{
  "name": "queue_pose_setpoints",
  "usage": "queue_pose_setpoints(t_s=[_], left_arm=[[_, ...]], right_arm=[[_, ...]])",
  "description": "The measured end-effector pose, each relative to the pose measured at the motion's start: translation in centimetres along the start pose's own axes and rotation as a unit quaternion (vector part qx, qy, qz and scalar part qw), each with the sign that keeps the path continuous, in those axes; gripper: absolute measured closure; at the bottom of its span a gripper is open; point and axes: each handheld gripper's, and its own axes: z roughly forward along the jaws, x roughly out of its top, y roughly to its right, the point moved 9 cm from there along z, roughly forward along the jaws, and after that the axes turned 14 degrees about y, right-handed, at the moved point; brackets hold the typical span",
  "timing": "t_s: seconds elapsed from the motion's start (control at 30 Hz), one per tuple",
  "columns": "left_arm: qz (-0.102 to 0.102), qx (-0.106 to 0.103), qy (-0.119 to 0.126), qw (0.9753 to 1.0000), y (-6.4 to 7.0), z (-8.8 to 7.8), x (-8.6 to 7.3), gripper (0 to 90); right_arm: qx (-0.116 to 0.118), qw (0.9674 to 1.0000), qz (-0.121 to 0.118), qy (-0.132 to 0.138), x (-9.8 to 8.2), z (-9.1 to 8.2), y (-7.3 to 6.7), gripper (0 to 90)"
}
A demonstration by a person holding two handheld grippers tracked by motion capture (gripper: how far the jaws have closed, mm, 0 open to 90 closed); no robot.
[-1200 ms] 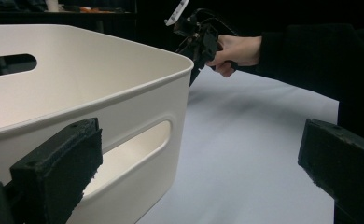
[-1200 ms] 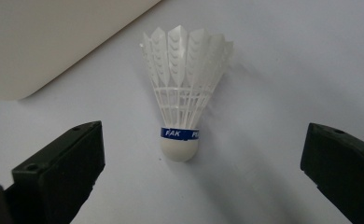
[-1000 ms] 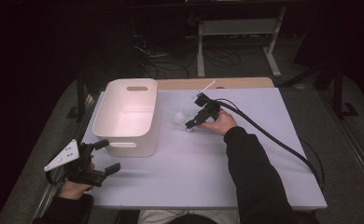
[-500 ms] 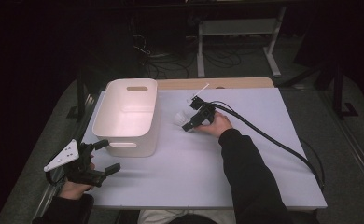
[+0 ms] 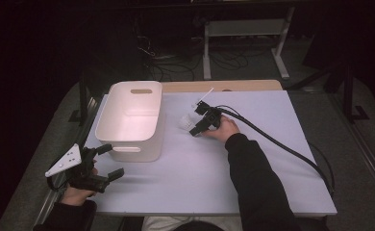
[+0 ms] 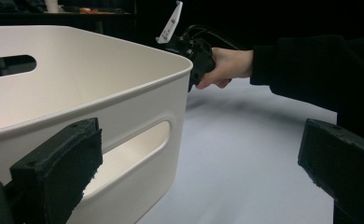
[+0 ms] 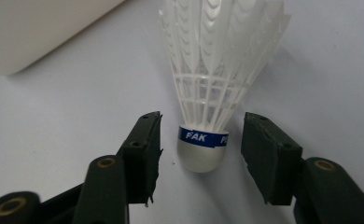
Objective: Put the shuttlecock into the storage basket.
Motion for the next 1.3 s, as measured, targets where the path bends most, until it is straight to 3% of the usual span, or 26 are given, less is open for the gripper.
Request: queue_pose_setpoints(t_s=[0.2,0.73,1.3], left_arm=[[0.0,0.0,0.0,1.0,0.0,0.0,0.0,0.0],[0.0,0.0,0.0,1.0,0.0,0.0,0.0,0.0],[-0.001,0.0,0.001,1.0,0.0,0.0,0.0,0.0]], right_arm=[[0.006,1.0,0.0,0.001,0.0,0.0,-0.1,63.3],[0.006,0.9999,-0.005,0.015,0.8,-1.1,-0.7,64.1],[0.006,0.9993,-0.007,0.035,2.1,-3.6,-1.7,64.1]])
